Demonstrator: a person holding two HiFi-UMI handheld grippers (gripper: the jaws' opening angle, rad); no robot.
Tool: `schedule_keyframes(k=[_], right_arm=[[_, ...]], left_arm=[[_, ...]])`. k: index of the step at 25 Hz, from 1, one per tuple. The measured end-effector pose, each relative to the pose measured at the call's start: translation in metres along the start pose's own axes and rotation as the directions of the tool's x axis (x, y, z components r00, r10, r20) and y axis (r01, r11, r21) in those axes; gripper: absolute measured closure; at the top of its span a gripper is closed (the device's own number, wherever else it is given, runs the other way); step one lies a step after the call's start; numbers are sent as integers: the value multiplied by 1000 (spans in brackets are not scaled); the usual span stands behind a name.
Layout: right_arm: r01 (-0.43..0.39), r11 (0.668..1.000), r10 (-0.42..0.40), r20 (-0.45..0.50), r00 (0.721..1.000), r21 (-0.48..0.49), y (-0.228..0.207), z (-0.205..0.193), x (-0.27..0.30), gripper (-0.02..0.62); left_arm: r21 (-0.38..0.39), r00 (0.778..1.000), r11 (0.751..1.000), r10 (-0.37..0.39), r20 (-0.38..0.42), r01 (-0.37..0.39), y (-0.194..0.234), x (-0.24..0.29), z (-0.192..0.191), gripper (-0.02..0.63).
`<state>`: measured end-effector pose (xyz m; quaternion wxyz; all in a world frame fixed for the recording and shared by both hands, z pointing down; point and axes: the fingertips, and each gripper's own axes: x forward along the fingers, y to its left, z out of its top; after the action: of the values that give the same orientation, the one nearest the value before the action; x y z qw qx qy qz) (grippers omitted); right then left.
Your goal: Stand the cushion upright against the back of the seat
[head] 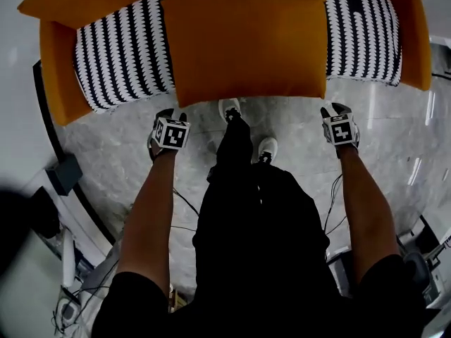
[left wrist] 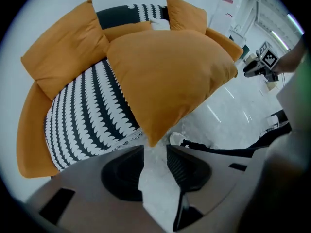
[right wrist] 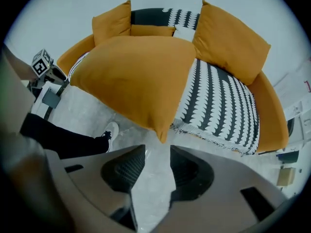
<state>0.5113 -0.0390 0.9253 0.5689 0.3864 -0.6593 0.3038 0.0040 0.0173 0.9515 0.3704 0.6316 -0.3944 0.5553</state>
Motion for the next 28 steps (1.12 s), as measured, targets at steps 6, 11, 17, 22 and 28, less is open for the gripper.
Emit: schedule_keyframes(k=[6,11,17,22,28], right_arm=[[30,998,-32,-25,999,-51,-10,-8,44,414],[71,996,-72,-17,997,-55,-14,1,52,414],[105,990,-107,-17,994,-91,-12,20,53,510],[105,991,-109,-47,993,-78,-12,25,32,535],[102,994,-102,-22,995,23,-22,45,-8,538]], left_arm=[[8,1000,1000,-14,6,14,7,36,5,456],[6,995,997,-75,59,75,4,44,12,456],[63,996,995,-75,53,72,2,40,20,540],[49,995,996,-81,60,78,0,16,27,563],[96,993,992,-88,74,80,6,-25,46,569]])
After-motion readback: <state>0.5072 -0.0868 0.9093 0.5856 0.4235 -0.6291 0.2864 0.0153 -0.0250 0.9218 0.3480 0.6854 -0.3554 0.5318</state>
